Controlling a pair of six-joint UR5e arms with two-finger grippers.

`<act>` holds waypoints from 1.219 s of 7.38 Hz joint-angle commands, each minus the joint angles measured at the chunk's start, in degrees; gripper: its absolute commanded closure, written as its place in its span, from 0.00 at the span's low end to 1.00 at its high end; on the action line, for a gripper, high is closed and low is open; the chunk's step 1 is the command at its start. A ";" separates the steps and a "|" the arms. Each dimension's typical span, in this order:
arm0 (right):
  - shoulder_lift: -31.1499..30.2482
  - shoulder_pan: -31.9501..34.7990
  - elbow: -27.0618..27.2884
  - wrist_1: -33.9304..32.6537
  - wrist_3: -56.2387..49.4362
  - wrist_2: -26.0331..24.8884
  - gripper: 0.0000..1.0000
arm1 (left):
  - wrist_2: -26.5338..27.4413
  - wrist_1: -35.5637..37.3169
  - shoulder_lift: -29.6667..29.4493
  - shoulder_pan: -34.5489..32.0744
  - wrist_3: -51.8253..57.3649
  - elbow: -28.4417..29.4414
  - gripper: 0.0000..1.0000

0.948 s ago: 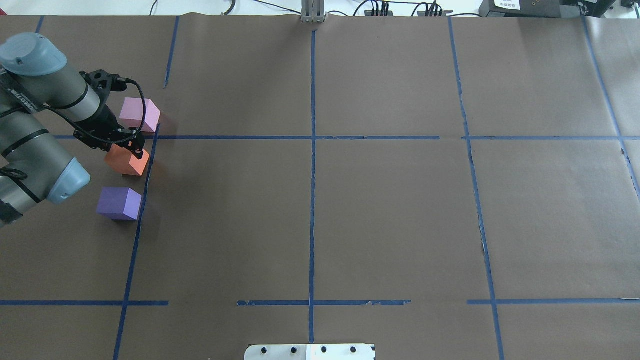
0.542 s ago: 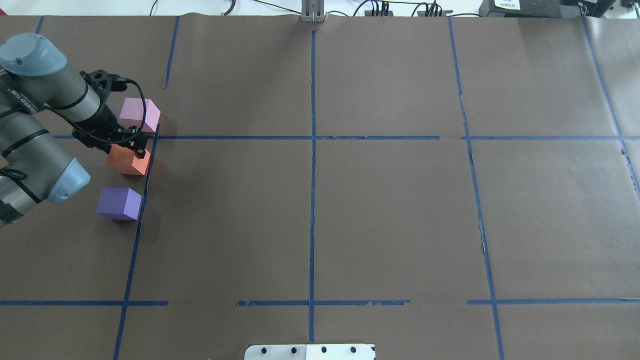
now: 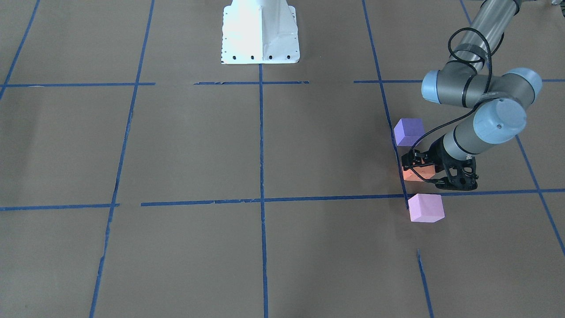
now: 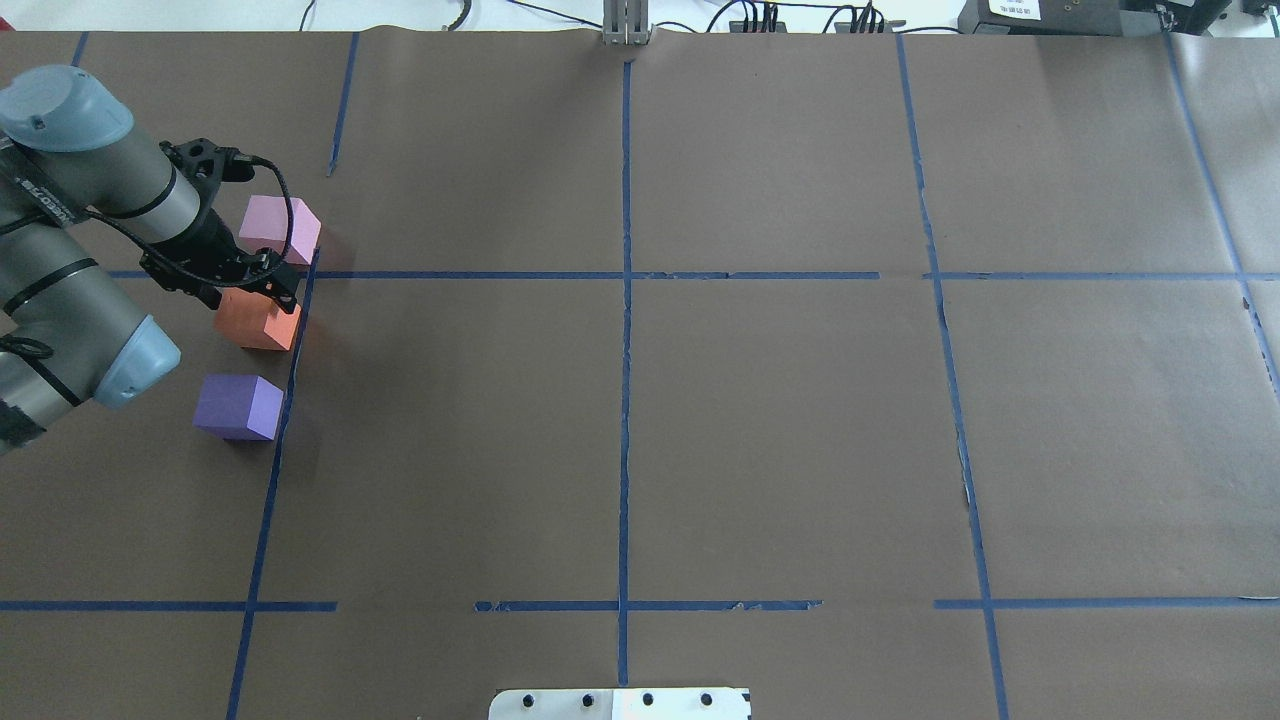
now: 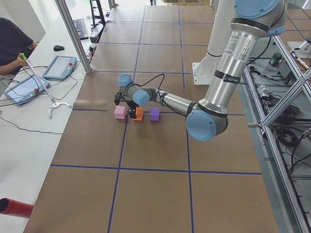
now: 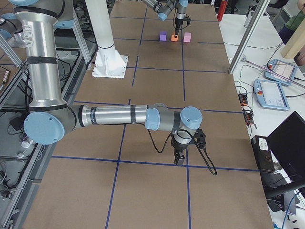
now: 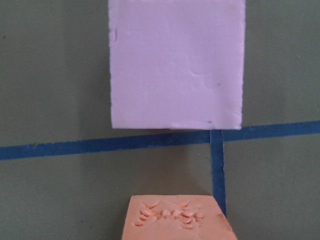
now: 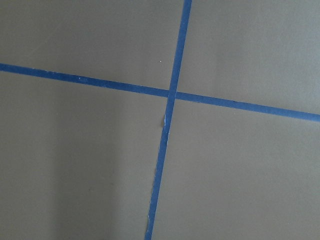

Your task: Arrange blocks in a line

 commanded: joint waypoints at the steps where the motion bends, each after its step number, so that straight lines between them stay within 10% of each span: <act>1: 0.00 0.00 0.00 0.00 0.00 0.00 0.00 | 0.06 0.16 0.09 -0.53 -0.69 -1.64 0.00; 9: 0.00 0.00 0.00 0.00 0.00 0.00 0.00 | 2.61 12.46 3.40 -15.78 11.87 -15.63 0.00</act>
